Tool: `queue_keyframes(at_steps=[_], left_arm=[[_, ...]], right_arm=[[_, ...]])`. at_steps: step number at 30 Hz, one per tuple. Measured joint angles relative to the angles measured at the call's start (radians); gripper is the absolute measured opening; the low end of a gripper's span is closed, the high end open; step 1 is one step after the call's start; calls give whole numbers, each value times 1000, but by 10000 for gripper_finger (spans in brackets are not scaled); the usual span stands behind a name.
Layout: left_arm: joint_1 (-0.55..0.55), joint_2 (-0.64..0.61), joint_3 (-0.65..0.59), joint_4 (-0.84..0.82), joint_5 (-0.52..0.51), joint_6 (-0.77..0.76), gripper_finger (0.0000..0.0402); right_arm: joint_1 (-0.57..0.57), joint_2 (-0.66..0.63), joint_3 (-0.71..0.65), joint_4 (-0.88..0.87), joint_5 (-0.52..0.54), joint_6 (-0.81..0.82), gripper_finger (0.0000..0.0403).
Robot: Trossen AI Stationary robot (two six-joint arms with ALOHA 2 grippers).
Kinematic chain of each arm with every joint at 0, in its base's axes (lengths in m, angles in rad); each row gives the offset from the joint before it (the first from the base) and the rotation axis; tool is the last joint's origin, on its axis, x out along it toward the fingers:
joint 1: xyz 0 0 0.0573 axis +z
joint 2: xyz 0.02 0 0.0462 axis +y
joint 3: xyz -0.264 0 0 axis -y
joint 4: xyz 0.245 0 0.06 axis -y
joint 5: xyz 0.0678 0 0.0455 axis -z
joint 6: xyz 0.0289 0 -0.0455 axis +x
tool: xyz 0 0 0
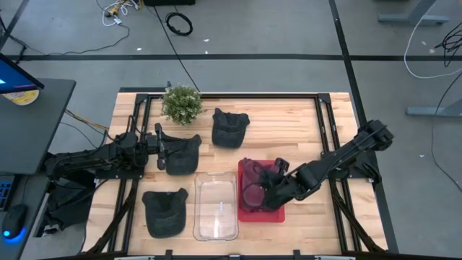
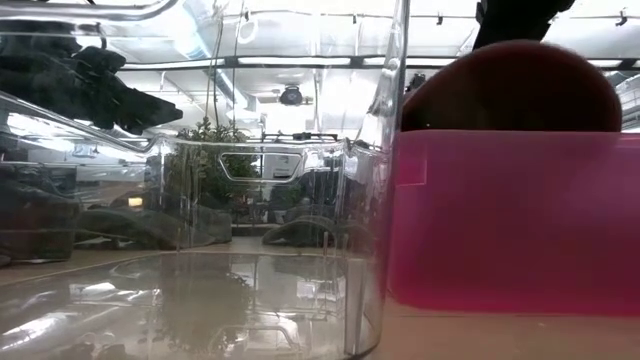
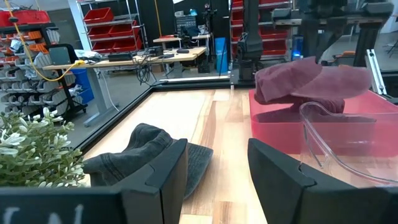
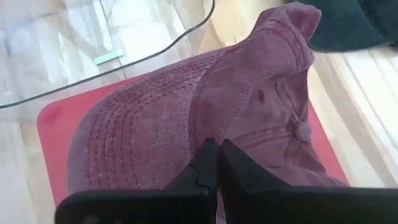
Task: Pick & Place hat
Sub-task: Put the red cap into the red bin
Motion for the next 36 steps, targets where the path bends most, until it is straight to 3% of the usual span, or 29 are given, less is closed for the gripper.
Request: queue_keyframes(at_steps=[10,20,25,36], left_arm=[[0,0,0,0,0,0,172],[0,0,0,0,0,0,172],[0,0,0,0,0,0,172],[0,0,0,0,0,0,172]], right_arm=[[0,65,0,21,-69,12,2],[-32,138,0,109,-154,-105,4],[-70,180,1,99,-250,-51,4],[-103,201,2,70,-298,-5,4]])
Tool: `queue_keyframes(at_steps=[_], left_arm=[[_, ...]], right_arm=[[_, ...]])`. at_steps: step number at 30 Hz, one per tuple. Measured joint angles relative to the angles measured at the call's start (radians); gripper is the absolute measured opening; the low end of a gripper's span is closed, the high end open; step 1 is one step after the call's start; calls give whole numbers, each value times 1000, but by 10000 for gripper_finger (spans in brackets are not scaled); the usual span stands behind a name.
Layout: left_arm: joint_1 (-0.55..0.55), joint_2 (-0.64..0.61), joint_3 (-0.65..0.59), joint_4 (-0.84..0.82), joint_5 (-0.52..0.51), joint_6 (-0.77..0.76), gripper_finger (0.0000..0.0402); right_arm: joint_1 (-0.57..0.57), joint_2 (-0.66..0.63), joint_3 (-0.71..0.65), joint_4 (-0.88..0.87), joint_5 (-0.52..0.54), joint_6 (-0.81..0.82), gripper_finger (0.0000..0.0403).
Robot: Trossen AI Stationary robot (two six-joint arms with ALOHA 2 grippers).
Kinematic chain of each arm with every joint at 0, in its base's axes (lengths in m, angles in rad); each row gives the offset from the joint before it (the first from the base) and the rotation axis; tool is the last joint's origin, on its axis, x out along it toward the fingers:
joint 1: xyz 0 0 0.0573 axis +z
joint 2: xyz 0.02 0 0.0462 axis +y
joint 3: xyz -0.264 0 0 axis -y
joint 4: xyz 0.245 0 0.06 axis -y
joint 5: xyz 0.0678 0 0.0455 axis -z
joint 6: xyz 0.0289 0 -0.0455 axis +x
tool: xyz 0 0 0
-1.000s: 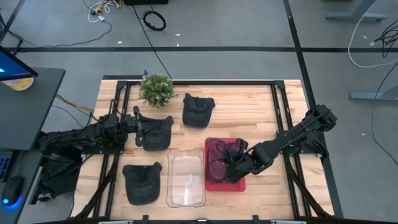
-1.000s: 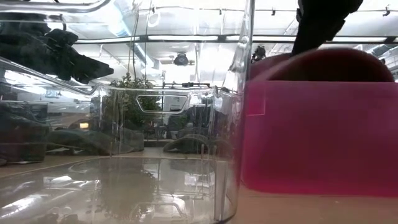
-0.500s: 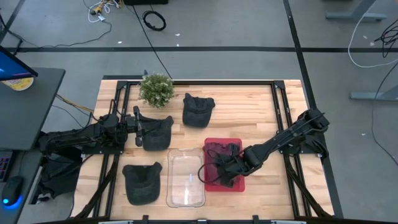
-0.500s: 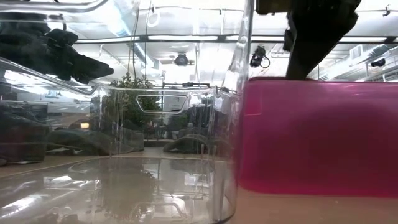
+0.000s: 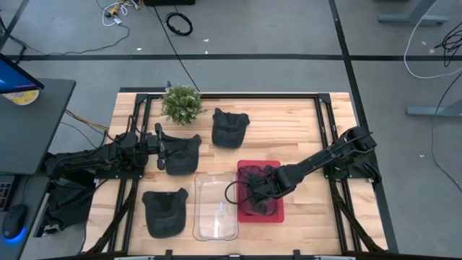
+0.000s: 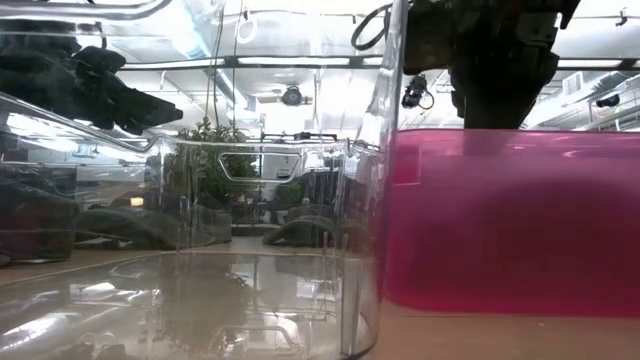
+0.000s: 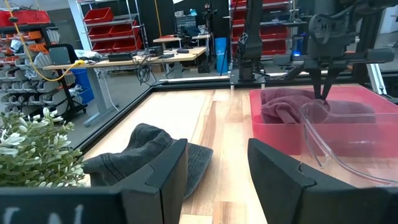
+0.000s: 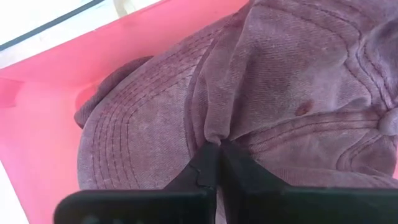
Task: Pick & Place hat
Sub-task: Put the red cap into the red bin
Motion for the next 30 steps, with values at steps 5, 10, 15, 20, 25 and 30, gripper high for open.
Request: queue_keyframes(at_steps=[5,10,15,20,25,30], left_arm=[[0,0,0,0,0,0,172],[0,0,0,0,0,0,172],[0,0,0,0,0,0,172],[0,0,0,0,0,0,172],[0,0,0,0,0,0,172],[0,0,0,0,0,0,172]], right_arm=[[0,1,0,-2,-1,-3,4],[0,1,-2,1,0,-15,7],[0,2,-2,1,8,-22,32],[3,2,-3,1,15,-22,76],[2,-6,-4,-2,5,-31,122],[3,-47,-6,-4,-32,-31,157]])
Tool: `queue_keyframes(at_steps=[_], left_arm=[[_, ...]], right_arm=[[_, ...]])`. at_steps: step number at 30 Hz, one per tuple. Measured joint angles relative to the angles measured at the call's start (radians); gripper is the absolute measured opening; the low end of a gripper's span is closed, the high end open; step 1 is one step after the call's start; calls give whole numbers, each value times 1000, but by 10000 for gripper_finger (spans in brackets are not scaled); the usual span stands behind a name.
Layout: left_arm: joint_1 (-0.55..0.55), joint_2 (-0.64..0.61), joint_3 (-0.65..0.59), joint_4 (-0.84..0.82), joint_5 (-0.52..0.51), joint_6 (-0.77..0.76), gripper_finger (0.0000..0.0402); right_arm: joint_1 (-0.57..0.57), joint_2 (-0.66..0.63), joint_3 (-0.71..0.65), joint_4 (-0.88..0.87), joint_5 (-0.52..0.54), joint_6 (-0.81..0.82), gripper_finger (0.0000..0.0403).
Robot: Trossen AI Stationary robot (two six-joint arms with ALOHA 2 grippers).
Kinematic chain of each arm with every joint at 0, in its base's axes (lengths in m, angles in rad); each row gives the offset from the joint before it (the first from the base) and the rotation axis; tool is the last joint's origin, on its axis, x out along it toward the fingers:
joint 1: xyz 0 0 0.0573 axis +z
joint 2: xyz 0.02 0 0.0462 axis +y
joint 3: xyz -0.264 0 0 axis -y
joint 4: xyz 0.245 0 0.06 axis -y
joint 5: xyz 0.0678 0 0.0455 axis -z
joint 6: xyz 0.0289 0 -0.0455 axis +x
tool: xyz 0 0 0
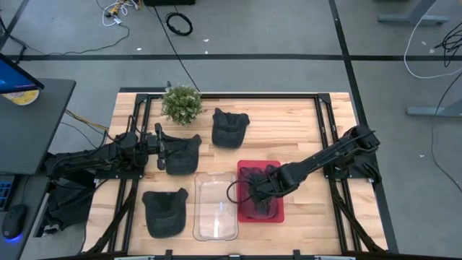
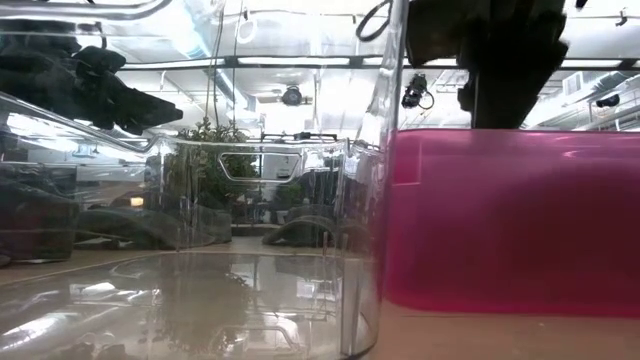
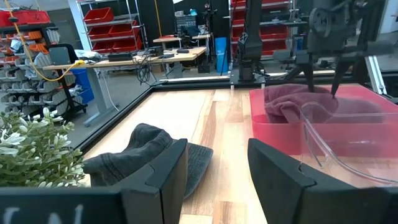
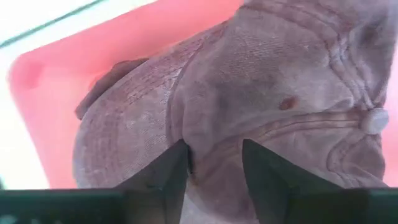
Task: Pick & Place hat
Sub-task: Put the red cap into the red bin, then put the top black cap into the transparent bin
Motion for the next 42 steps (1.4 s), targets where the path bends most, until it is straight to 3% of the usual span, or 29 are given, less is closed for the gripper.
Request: queue_keyframes(at_steps=[8,17,30,42], left_arm=[[0,0,0,0,0,0,172],[0,0,0,0,0,0,172],[0,0,0,0,0,0,172],[0,0,0,0,0,0,172]], right_arm=[[0,-51,0,12,18,-35,176],[-22,-53,0,15,21,-155,164],[-124,-54,2,33,24,-182,155],[-200,-54,2,231,154,-351,155]])
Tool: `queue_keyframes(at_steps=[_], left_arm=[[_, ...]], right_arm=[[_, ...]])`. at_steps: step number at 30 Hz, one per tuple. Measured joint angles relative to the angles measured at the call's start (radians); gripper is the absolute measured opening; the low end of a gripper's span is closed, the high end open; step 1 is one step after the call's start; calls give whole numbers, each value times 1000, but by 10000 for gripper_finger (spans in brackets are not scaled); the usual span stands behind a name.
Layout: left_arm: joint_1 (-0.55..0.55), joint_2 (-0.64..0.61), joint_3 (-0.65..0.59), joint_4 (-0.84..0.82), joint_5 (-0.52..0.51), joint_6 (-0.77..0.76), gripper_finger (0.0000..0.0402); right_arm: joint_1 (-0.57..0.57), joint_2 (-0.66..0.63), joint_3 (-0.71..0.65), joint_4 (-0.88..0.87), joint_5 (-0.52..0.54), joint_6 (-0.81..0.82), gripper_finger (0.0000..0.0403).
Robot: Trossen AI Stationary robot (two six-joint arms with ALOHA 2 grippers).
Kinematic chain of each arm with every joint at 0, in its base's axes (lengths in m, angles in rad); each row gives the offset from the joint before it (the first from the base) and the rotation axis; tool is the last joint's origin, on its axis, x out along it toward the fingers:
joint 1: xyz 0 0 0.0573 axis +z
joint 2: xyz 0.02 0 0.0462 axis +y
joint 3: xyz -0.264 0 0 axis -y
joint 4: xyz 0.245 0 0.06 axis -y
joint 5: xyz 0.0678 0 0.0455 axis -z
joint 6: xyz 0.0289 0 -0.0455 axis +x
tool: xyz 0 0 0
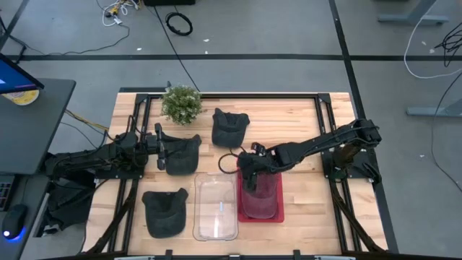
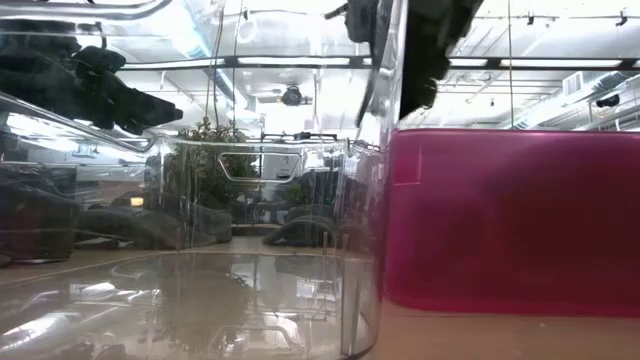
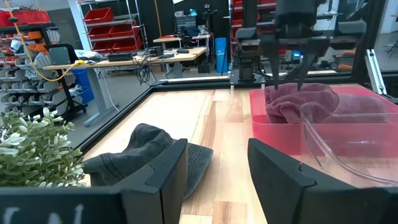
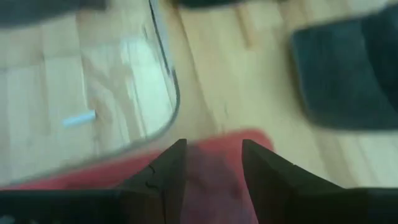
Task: Pick & Place hat
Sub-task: Put the top black cap into the transparent bin
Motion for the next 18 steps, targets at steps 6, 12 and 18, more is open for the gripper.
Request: queue_keyframes(at_steps=[6,12,18], left_arm=[[0,0,0,0,0,0,172],[0,0,0,0,0,0,172],[0,0,0,0,0,0,172]], right_arm=[[-77,0,0,98,0,-138,155],[-176,0,0,102,-4,-222,155],[-262,0,0,127,-9,-304,155]])
